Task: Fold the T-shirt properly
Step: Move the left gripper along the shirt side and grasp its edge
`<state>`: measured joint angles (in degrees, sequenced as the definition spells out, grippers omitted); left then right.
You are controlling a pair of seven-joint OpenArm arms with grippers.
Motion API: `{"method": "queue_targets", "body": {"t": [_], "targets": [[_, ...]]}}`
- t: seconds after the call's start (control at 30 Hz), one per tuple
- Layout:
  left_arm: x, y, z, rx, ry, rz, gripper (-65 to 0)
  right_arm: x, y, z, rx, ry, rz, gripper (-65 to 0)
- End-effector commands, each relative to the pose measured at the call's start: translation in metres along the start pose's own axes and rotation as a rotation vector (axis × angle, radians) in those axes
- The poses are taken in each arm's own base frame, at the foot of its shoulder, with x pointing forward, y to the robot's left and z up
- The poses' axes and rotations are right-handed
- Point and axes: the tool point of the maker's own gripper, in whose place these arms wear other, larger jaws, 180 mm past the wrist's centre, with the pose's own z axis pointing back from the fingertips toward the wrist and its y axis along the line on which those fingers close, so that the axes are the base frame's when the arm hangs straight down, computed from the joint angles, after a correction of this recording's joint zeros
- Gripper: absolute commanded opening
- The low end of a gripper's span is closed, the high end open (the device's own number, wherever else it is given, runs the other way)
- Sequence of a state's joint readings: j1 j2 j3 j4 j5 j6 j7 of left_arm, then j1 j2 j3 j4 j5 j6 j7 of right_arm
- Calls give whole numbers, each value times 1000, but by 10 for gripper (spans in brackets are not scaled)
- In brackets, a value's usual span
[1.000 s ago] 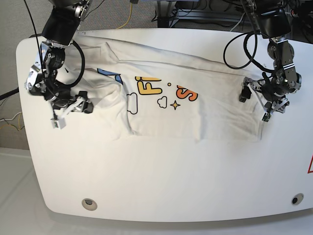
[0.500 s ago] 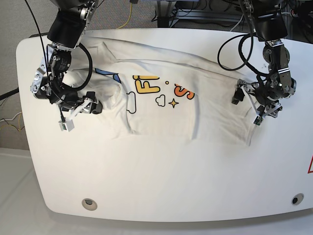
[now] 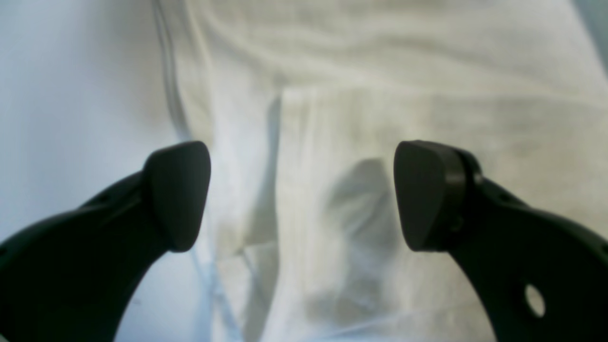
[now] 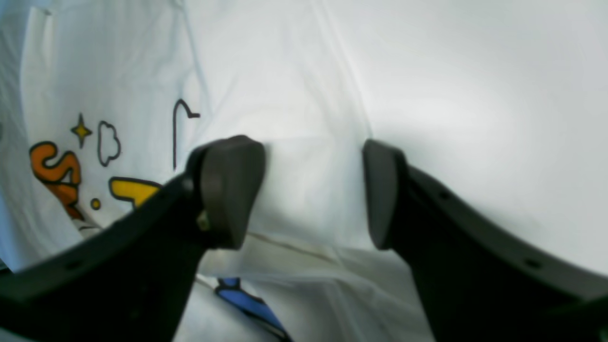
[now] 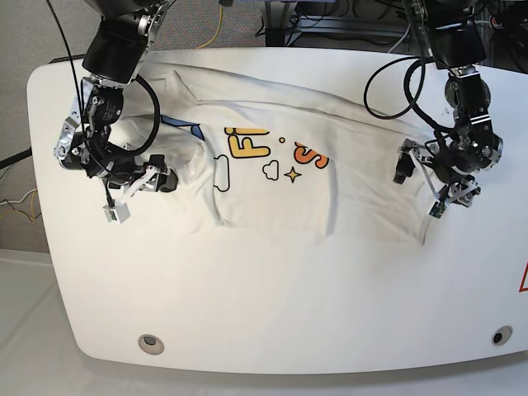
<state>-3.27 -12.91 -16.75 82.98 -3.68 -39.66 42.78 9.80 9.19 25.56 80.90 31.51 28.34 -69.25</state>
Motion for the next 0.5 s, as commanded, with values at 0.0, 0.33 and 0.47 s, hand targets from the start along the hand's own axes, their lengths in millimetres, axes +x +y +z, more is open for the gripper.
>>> {"method": "queue_targets", "body": {"t": [0.0,0.33,0.47], "targets": [[31,19,17,58,-81,-49,-75,21,3,6,8,-57,20,-299],[51,39,33,160,-88,-146,-74,21,3,6,8,-57,20,-299],[56,51,33,196,-71,-161,-73,21,3,6,8,-57,20,-299]]}}
